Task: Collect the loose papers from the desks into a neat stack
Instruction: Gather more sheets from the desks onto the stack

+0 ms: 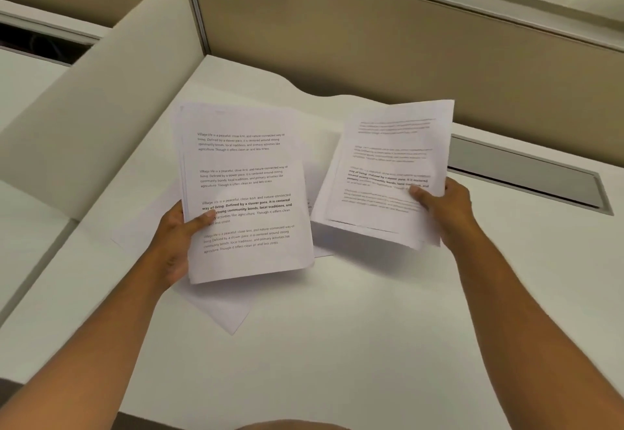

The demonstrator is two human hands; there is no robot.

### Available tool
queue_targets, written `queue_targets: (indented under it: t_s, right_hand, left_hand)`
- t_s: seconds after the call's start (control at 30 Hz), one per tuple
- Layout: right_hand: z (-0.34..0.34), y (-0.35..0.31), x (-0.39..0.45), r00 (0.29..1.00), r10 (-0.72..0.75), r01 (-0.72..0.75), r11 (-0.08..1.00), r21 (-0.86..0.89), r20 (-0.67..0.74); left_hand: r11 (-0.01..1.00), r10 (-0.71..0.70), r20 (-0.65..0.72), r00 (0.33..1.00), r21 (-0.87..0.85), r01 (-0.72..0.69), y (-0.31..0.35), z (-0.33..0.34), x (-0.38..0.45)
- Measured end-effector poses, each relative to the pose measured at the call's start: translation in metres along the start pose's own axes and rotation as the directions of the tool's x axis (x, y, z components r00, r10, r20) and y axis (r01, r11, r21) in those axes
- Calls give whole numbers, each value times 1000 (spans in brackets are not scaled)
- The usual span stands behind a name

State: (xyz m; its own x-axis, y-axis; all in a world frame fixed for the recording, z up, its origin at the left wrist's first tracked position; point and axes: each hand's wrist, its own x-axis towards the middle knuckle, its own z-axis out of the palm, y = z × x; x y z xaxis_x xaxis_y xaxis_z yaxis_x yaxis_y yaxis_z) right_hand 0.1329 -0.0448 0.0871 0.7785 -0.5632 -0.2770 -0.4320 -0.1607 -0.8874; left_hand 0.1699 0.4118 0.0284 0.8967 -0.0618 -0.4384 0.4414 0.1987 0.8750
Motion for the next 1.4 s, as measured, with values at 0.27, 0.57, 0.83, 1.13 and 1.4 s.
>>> queue_targets:
  t_s: [0.27, 0.57, 0.83, 1.13, 1.4]
  right_hand:
    - [-46, -33, -51, 992, -110, 95, 972, 214, 60]
    - [38, -37, -97, 968, -189, 163, 973, 162, 163]
    - [86, -26, -106, 964, -190, 151, 968, 201, 188]
    - [100, -30, -112, 935, -205, 166, 974, 155, 288]
    - [120, -28, -110, 855, -247, 201, 968, 148, 456]
  left_hand:
    - [1000, -10, 50, 999, 0, 10, 1, 19, -5]
    - [1000, 16, 144, 989, 12, -18, 14, 63, -29]
    - [997, 28, 157, 987, 64, -39, 19, 70, -50]
    - [995, -9, 143, 990, -92, 22, 22, 60, -59]
    - [995, -26, 50, 998, -92, 31, 22, 46, -61]
